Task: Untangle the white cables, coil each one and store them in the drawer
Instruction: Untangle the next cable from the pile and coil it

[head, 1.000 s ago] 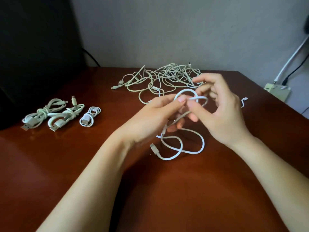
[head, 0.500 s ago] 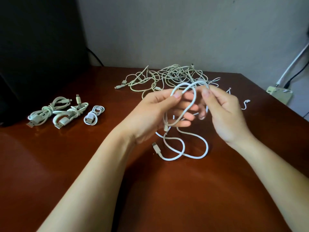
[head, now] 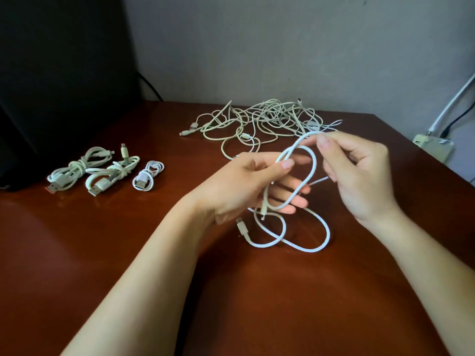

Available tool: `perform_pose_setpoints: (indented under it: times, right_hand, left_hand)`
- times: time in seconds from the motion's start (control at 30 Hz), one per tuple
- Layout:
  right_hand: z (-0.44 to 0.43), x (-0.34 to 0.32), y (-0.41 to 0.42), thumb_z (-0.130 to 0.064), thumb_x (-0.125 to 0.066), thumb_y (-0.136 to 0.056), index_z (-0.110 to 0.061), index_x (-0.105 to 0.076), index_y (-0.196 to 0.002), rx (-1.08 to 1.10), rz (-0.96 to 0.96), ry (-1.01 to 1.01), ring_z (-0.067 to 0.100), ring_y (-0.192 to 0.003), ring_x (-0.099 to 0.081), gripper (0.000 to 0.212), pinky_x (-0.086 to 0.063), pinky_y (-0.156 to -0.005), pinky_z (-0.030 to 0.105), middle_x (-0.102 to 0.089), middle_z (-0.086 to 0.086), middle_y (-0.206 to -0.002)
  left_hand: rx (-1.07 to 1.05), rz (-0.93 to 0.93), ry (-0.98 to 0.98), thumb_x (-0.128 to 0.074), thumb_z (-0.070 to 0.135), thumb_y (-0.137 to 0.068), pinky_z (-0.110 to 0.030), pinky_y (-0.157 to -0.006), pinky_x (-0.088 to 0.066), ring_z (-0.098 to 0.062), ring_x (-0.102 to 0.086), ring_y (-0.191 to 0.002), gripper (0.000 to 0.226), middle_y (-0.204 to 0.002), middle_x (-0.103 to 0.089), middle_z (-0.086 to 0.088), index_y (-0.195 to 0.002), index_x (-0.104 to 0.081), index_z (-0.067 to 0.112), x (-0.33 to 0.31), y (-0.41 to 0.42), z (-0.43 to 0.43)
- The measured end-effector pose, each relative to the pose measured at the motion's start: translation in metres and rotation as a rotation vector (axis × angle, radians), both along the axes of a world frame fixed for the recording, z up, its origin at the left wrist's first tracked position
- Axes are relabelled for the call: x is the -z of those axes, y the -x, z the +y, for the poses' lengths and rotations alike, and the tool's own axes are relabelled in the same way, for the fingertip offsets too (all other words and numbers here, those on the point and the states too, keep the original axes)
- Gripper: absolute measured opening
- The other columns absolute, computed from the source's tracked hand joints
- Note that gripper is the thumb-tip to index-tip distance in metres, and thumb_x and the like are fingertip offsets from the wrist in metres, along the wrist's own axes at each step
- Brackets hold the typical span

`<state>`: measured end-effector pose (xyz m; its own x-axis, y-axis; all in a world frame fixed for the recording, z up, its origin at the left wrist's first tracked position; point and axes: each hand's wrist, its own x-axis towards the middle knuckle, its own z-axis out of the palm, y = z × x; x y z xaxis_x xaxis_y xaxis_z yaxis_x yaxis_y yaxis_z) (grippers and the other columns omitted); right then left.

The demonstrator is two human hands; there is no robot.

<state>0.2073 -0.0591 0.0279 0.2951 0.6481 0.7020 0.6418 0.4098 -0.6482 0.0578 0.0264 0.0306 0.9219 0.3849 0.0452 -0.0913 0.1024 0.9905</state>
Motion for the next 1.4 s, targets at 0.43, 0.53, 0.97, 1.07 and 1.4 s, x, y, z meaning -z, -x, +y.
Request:
perform_pose_setpoints:
  times: [0.43, 0.53, 0.97, 1.07, 1.4]
  right_hand:
    - [-0.002, -0.008, 0.015, -0.038, -0.065, -0.079, -0.039, -0.065, -0.067, 0.048, 0.074, 0.01, 0.005, -0.053, -0.053, 0.012, -0.044, -0.047, 0.03, -0.064, -0.018, -0.06]
    - [-0.004, -0.01, 0.016, -0.041, -0.067, -0.078, -0.041, -0.07, -0.064, 0.035, 0.137, 0.02, 0.011, -0.051, -0.05, 0.014, -0.044, -0.042, 0.035, -0.064, -0.001, -0.061]
    - [0.002, 0.005, 0.0, -0.03, -0.057, -0.09, -0.031, -0.061, -0.094, 0.155, -0.064, -0.008, 0.004, -0.053, -0.056, 0.005, -0.046, -0.059, 0.025, -0.059, -0.015, -0.06]
    - [0.002, 0.006, 0.0, -0.017, -0.063, -0.088, -0.029, -0.062, -0.101, 0.149, -0.11, -0.042, 0.005, -0.058, -0.062, 0.018, -0.05, -0.064, 0.021, -0.064, -0.009, -0.065]
    - [0.003, 0.014, 0.013, -0.01, -0.07, -0.082, -0.023, -0.058, -0.084, 0.009, -0.156, -0.043, 0.008, -0.06, -0.064, 0.018, -0.049, -0.061, 0.016, -0.063, -0.01, -0.07]
  left_hand:
    - [0.201, 0.066, -0.096, -0.051, 0.028, -0.091, -0.025, -0.062, -0.057, -0.022, -0.068, -0.089, 0.029, -0.105, -0.072, -0.006, -0.113, -0.064, 0.014, -0.003, 0.002, -0.006]
    - [0.269, 0.044, -0.064, -0.043, 0.03, -0.093, -0.02, -0.055, -0.052, -0.018, -0.066, -0.081, 0.031, -0.101, -0.071, -0.005, -0.111, -0.063, 0.014, -0.004, 0.0, -0.007]
    - [-0.135, -0.075, 0.14, -0.03, 0.017, -0.104, -0.015, -0.046, -0.034, -0.009, -0.037, -0.053, 0.036, -0.062, -0.046, 0.0, -0.097, -0.063, 0.004, -0.001, -0.009, -0.002]
    - [-0.266, -0.08, 0.137, -0.029, 0.019, -0.105, -0.015, -0.047, -0.021, -0.008, -0.025, -0.054, 0.037, -0.063, -0.036, 0.001, -0.094, -0.062, 0.007, 0.0, -0.01, 0.002]
    - [-0.245, -0.129, 0.092, -0.034, 0.017, -0.103, -0.018, -0.051, -0.026, -0.007, -0.035, -0.057, 0.031, -0.073, -0.044, -0.004, -0.097, -0.063, 0.007, 0.001, -0.013, -0.003]
